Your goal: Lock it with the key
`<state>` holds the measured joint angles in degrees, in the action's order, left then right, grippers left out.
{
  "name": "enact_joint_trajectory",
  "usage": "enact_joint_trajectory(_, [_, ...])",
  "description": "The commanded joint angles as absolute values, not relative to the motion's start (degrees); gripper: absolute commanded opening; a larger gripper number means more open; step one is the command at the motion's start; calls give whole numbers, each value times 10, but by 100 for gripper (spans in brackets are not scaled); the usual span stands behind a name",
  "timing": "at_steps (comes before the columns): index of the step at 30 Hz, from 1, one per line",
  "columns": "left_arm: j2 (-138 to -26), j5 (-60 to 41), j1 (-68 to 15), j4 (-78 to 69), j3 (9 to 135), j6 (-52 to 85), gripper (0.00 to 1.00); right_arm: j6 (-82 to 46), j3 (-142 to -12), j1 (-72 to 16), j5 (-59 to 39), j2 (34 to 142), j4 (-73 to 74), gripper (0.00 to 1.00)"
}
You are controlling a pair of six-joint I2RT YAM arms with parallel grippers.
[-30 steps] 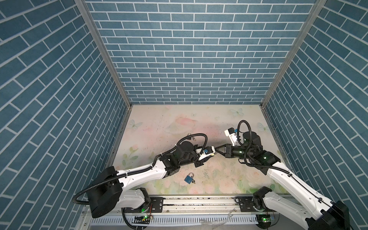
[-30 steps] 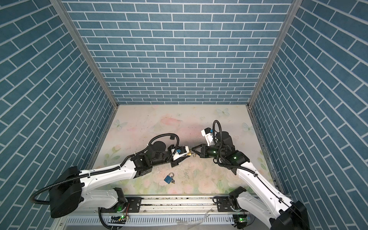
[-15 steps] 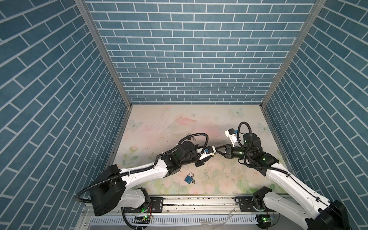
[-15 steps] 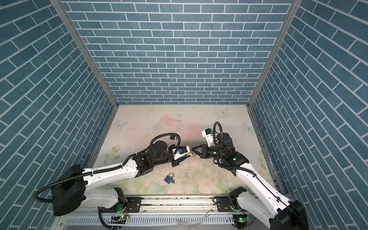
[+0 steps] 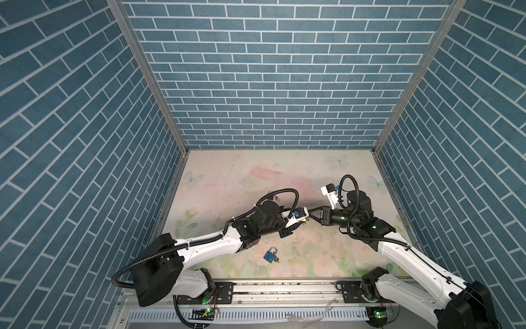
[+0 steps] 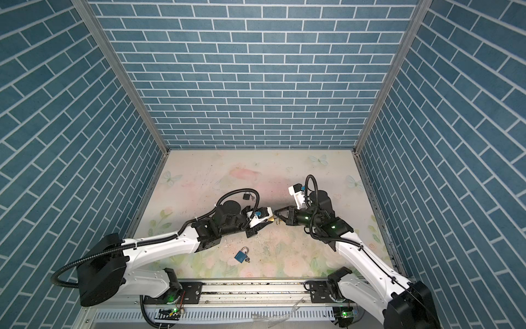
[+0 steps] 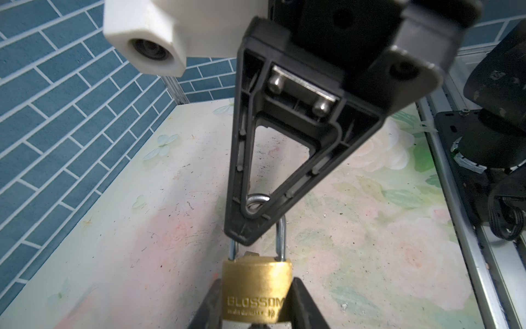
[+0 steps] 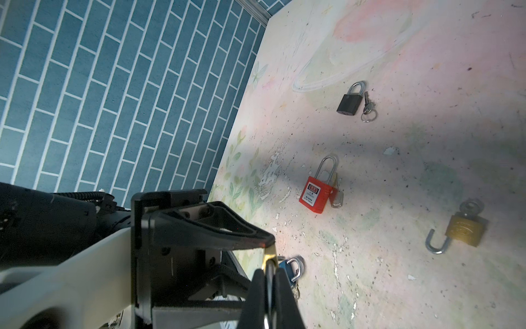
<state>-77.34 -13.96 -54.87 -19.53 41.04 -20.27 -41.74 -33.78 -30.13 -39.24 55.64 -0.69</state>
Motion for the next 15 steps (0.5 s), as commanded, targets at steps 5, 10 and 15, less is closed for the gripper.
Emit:
enact_joint_trajectory(5, [-767,-151,-555,-384,492,-198,9,-432,-312,-333,-470,578,-31,0])
enact_joint_trajectory(10, [-773,-145,-555,-393,514,-201,9,-436,-308,-343,-471,596,-24,0])
enact_joint_trajectory(15, [-778,-141,-553,-409,532,-197,7,-444,-301,-355,-470,616,-13,0])
